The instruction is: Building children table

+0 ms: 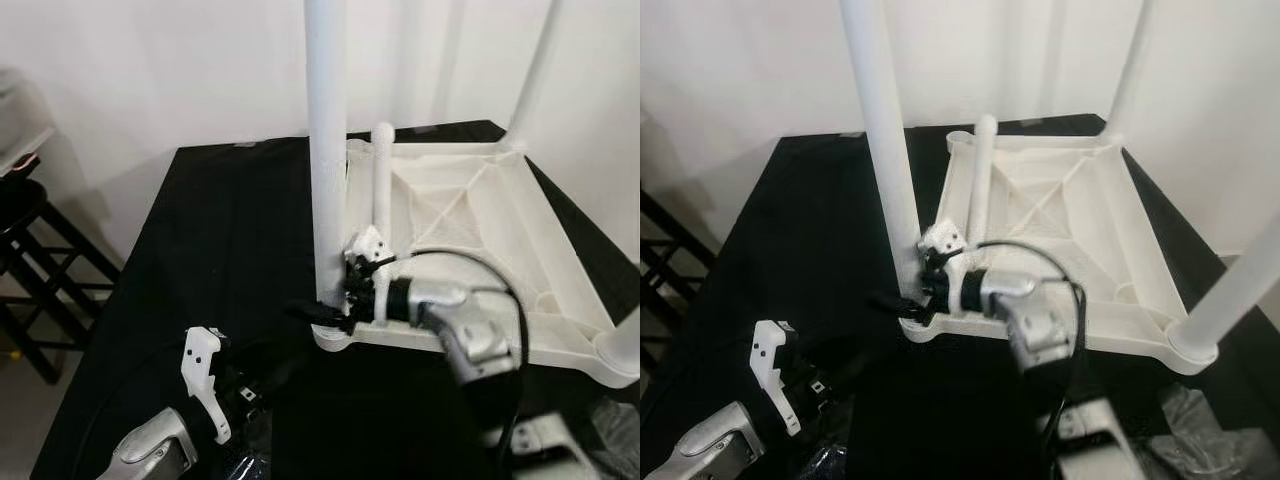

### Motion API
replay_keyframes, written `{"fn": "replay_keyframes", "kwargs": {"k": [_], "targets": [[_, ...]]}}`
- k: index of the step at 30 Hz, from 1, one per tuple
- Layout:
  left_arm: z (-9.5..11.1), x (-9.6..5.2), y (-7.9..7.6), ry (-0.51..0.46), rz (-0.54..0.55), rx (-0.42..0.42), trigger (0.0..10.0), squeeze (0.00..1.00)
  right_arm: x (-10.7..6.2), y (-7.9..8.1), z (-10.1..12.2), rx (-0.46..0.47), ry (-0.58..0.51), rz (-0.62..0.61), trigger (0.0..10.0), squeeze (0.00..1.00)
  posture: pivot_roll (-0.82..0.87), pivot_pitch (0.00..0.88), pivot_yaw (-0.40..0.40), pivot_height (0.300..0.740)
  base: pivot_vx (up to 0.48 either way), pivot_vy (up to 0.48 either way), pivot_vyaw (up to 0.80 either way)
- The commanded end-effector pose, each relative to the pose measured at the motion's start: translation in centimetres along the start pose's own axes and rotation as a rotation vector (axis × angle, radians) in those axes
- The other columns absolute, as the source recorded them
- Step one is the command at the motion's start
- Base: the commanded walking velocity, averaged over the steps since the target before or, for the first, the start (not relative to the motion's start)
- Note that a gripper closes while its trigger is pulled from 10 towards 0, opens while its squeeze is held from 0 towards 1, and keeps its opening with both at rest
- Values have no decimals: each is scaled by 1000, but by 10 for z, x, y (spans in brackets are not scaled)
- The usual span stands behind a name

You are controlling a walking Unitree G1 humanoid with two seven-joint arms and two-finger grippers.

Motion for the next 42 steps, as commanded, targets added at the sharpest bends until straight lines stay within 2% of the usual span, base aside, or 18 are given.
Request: {"fn": "replay_keyframes", "kwargs": {"k": [1, 3, 5, 8, 9, 17, 19, 21, 23, 24, 25, 26, 27, 31, 35, 39, 40, 42], "targets": [[-3, -1, 2, 12, 7, 0, 10000, 0, 2, 1, 0, -4, 21, 102, 10000, 0, 15, 0, 41, 740, 0, 0, 0], [-3, -1, 1, 13, 7, 0, 10000, 0, 2, -3, 2, 2, 36, 111, 10000, 0, 18, 0, 40, 740, 0, 0, 0], [-4, -1, 1, 13, 8, 1, 10000, 0, 1, -16, 1, 29, 71, 96, 10000, 0, 18, 0, 40, 740, 0, 0, 0], [-4, -1, 1, 13, 8, 2, 10000, 0, 1, -18, 1, 34, 75, 96, 10000, 0, 18, 0, 40, 740, 0, 0, 0], [-4, -1, 2, 14, 10, 3, 10000, 0, 1, -21, 1, 49, 80, 83, 0, 0, 27, 0, 32, 740, 0, 0, 0], [-4, 1, 5, 19, 18, 19, 10000, 0, -1, -29, 0, 41, 49, 27, 0, 0, 20, 0, 32, 740, 0, 0, 0], [-4, 2, 7, 23, 21, 30, 10000, 0, -4, -34, -6, 33, 36, -68, 0, 0, 7, 0, 30, 740, 0, 0, 0], [-4, 3, 7, 24, 22, 33, 10000, 0, -4, -34, -7, 29, 31, -98, 0, 0, 6, 0, 27, 740, 0, 0, 0], [-5, 2, 9, 29, 37, 46, 10000, 0, 1, -38, -18, 83, -29, -371, 0, 0, 11, 0, 6, 740, 0, 0, 0], [-2, 2, 11, 23, 56, 58, 10000, 0, 4, -36, -29, 193, -101, -642, 0, 0, 15, 0, 6, 740, 0, 0, 0], [1, 2, 12, 17, 75, 66, 10000, 0, 5, -23, -45, 251, -89, -754, 0, 0, 12, 0, 11, 740, 0, 0, 0], [3, 4, 14, 12, 90, 73, 10000, 0, 9, -11, -55, 273, -84, -781, 0, 0, -9, 0, 34, 740, 0, 0, 0], [3, 4, 15, 10, 99, 76, 10000, 0, 13, -3, -61, 279, -80, -779, 0, 0, -19, 0, 37, 740, 0, 0, 0], [7, 12, 13, 8, 102, 107, 10000, 0, 17, -9, -62, 250, -50, -746, 0, 0, -9, 0, 13, 740, 0, 0, 0], [21, 23, 12, -32, 113, 131, 10000, 0, 32, -14, -50, 217, -65, -708, 0, 0, -23, 0, 13, 740, 0, 0, 0], [34, 29, 10, -73, 113, 140, 10000, 0, 38, -12, -38, 207, -91, -714, 0, 0, -34, 0, 26, 740, 0, 0, 0], [37, 31, 9, -76, 109, 142, 10000, 0, 36, -11, -31, 207, -93, -741, 10000, 0, -48, 0, 41, 740, 0, 0, 0], [37, 33, 9, -64, 107, 155, 10000, 0, 33, -10, -22, 199, -100, -752, 10000, 0, -53, 0, 45, 740, 0, 0, 0]]}}
Point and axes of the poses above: a point about 5 cm out from each wrist's last joint towards the gripper, its own x axis pointing out of the wrist towards the gripper, its own z axis along the axis of the wrist's last joint, y = z × x, the point moved 1 cm from there along x, pointing out of the wrist towards the gripper, and after that the axes turned 10 degrees about x, right-handed, at the moved point
